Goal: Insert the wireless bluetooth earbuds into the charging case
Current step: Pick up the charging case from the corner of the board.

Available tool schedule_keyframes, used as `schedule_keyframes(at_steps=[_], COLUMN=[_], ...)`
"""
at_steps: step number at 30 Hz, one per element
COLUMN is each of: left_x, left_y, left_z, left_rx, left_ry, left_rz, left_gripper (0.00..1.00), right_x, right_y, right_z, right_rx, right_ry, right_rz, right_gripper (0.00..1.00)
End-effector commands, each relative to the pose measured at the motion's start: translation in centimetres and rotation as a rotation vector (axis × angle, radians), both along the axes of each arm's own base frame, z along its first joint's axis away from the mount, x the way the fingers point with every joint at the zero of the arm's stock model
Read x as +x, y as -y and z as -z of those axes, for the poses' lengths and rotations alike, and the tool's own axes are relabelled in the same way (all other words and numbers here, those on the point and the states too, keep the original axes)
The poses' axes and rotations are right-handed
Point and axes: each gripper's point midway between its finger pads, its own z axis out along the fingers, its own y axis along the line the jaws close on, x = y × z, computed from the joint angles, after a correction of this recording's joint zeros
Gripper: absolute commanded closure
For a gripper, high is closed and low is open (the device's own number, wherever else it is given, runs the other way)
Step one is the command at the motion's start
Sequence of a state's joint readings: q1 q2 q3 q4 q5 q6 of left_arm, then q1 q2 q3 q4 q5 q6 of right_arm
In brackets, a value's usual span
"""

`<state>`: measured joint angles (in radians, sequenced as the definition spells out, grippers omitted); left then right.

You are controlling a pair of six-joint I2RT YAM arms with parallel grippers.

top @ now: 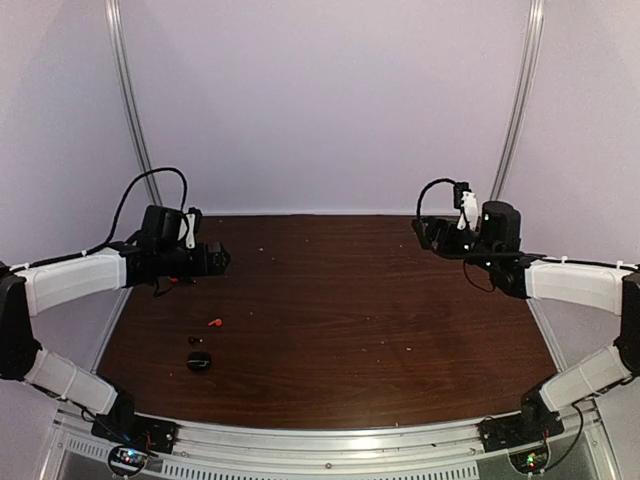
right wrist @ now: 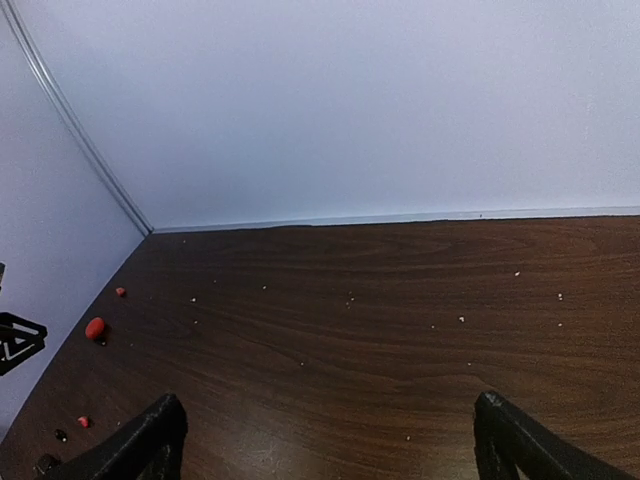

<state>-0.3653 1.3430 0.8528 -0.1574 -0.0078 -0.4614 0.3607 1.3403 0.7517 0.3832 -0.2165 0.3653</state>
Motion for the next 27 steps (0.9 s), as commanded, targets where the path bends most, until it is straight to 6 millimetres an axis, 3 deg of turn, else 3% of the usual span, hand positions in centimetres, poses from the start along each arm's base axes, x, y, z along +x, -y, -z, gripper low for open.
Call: schedule_keyframes(at_steps=[1,8,16,20,27], left_x=[-1.6,-6.5,-12.4,-15.0,-17.2], left_y=[0.9,0.6,-1.7,-2.7,-3.2], left_z=[1.9,3.7,7.5,9.6,12.1], left_rx=[0.017,0.042,0.048,0.036,0.035], left_ry=[-0.064,-0.197,-0.436,-0.529,-0.606], left_rz=[-0.014,-0.031,-0.157,-0.225,-0.285], left_gripper=[0.02,0.02,0.04,0.09,0.15], right_x=[-1.5,-3.7,-5.2,-6.0,-6.4], right_y=[-2.7,-5.8,-8.3,-9.3,-9.9], right_z=[0.3,0.9,1.7,2.1,1.3], right_rx=[-0.041,-0.067,-0.062,-0.072,-0.071], right_ry=[0.029,0.038,0.010,0.006,0.020], right_rz=[-0.091,-0.223,-0.339,-0.376,-0.402], right_gripper=[0.00,0.00,0.00,0.00,0.00])
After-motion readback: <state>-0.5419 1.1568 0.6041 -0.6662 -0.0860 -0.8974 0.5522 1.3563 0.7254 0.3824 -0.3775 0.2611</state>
